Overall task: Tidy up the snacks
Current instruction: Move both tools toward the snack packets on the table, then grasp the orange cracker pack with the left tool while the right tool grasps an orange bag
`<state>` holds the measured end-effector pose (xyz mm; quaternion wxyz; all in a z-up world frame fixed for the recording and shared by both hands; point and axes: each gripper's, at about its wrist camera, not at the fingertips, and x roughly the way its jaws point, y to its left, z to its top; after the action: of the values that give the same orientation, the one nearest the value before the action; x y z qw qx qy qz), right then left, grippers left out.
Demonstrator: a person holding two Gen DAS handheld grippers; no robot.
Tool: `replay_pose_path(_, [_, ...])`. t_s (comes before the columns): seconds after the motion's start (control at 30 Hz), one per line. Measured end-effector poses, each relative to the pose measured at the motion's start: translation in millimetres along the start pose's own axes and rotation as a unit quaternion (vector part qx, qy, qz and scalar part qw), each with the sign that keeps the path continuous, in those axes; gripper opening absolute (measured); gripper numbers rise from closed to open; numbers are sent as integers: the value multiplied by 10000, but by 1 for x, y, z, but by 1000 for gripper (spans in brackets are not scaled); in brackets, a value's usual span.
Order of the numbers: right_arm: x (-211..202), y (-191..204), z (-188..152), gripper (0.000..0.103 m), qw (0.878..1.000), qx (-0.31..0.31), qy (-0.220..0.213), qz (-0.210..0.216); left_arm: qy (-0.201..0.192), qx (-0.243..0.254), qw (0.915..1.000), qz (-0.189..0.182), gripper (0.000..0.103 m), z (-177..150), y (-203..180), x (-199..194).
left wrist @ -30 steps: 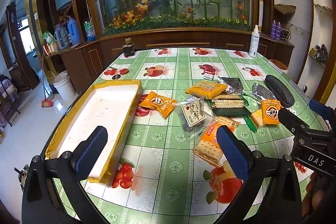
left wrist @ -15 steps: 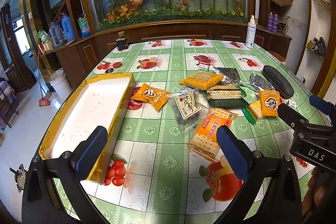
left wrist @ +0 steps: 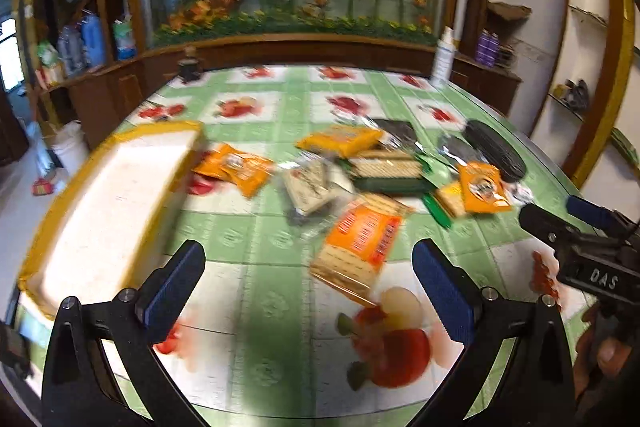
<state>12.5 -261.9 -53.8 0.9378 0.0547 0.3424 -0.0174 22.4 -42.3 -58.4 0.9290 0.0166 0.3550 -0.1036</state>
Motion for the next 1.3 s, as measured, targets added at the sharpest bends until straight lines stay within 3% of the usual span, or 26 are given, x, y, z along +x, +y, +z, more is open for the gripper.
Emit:
replay_pose_path(0.17, [12, -27, -6, 103, 9977, 536, 299, 292, 415, 614, 9971, -178, 103, -7, -32, 18])
replay_pose_path(0.4, [10, -38, -9, 103, 9979, 605, 202, 151, 618, 871, 9939, -281, 103, -10, -47, 25])
replay_pose_path(0.83, [11, -27, -3, 103, 9994, 319, 101, -3, 713, 799, 9942, -140, 103, -10, -36, 36])
replay_pose_path(1.03, [21, -29, 0, 103, 9991, 375, 212, 21, 945, 420, 9938, -406, 103, -14, -14, 53])
replay_pose_path(1.3, [36, -31, 3, 103, 9984, 456, 332, 71, 1129, 699, 9897, -531, 103, -10, -25, 80])
